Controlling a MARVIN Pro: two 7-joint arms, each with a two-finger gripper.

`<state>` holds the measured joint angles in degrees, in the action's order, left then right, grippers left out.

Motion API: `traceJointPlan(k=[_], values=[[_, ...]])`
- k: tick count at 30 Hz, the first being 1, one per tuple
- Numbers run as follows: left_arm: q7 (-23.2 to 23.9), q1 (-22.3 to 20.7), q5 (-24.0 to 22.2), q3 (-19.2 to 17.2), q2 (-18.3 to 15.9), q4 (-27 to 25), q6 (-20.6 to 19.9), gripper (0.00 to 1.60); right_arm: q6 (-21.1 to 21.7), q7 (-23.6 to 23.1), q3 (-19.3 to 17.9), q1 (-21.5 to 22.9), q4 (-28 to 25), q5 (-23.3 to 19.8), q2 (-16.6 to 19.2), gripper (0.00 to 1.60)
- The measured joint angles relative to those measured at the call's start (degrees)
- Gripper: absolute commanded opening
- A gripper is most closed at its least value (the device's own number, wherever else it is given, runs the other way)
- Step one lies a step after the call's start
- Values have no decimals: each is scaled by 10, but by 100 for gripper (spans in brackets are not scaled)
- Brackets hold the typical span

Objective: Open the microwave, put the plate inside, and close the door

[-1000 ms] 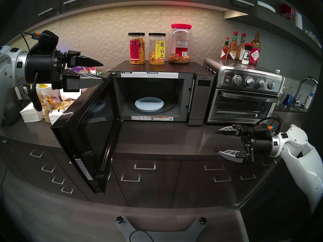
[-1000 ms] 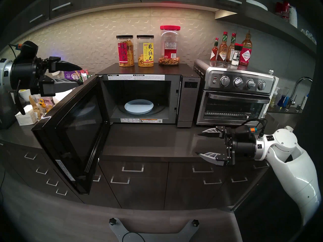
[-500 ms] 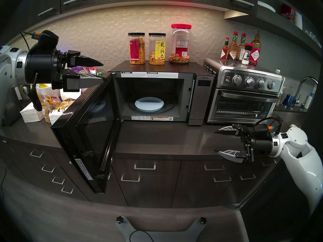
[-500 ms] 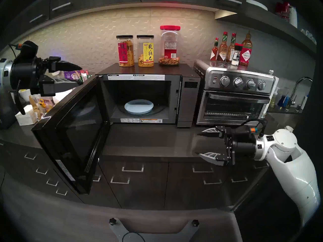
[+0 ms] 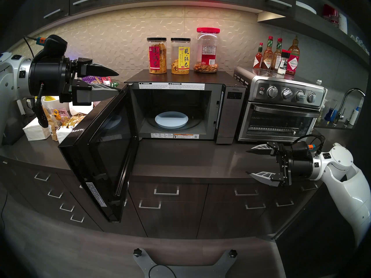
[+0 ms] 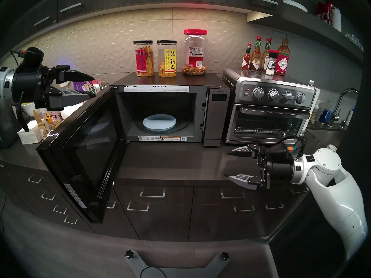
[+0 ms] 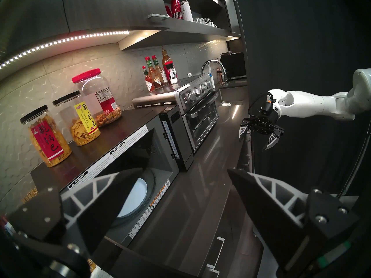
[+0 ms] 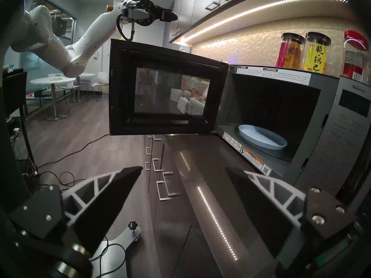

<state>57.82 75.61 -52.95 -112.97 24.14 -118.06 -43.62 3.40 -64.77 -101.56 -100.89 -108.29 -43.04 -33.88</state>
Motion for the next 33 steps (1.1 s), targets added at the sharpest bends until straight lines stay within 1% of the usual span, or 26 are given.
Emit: traceJointPlan(k=[4, 10, 15, 18, 25, 33], values=[[-1, -6, -5, 7, 0, 6, 1, 160, 0, 0, 0, 0, 0, 0, 0, 160], [-11, -21, -16, 29, 0, 15, 5, 160, 0, 0, 0, 0, 0, 0, 0, 160], [-17, -35, -31, 29, 2, 23, 5, 160, 0, 0, 0, 1, 0, 0, 0, 160], [-20, -43, -40, 24, 4, 27, 2, 160, 0, 0, 0, 1, 0, 1, 0, 160], [-25, -58, -65, 2, 6, 33, -23, 160, 0, 0, 0, 1, 0, 1, 0, 160], [-27, -56, -83, -46, 16, 37, -65, 160, 0, 0, 0, 1, 0, 1, 0, 160]])
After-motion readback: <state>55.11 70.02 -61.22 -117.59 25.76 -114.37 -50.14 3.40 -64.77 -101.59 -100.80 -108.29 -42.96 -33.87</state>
